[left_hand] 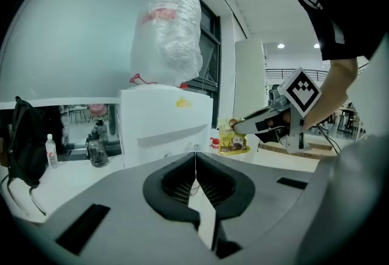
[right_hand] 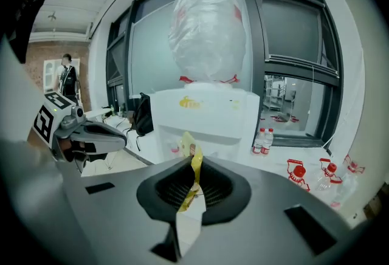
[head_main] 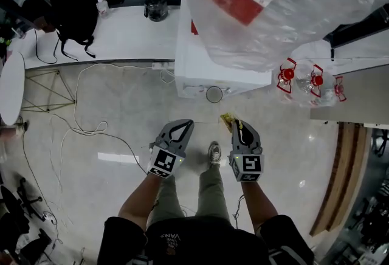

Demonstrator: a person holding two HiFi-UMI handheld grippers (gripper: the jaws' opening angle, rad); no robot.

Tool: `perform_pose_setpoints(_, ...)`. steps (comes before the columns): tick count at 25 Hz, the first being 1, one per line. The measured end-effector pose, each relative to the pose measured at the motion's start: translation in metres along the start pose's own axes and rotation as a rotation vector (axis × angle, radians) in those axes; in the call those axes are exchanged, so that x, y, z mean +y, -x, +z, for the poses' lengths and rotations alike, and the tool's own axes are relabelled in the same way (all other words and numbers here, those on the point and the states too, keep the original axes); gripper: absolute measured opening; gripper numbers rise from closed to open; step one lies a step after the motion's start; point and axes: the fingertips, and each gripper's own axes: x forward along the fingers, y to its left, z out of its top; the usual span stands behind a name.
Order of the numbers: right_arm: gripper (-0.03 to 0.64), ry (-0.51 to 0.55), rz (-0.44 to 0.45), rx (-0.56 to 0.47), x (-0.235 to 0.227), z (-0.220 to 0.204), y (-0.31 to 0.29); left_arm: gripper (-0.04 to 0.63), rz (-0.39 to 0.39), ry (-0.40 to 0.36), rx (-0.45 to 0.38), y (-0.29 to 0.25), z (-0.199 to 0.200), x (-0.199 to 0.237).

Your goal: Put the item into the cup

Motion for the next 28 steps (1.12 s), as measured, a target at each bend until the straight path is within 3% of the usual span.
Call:
perform_pose_setpoints(11, 0.052, 0.051, 0.018, 0.053, -0.01, -0.055, -0.065, 0.021, -0.008, 0.009, 0.059, -0.062, -0.077, 0.012)
perform_pose_setpoints(15, 0.052, 0.117, 0.018, 0.06, -0.017, -0.072, -0.086, 0.021, -0.015, -0.008, 0.083, -0.083, -0.102, 0.015)
perform_pose_setpoints(23, 0.052, 0.237, 0.049, 0.059, -0.015, -0.083, -0.127, 0.026, -0.043, -0.044, 0.119, -0.117, -0.137, 0.022)
perform_pose_setpoints(28, 0.052, 0.289, 0.068, 0.045, -0.009, -0.086, -0.148, 0.069, -0.059, -0.056, 0.133, -0.137, -0.149, 0.024)
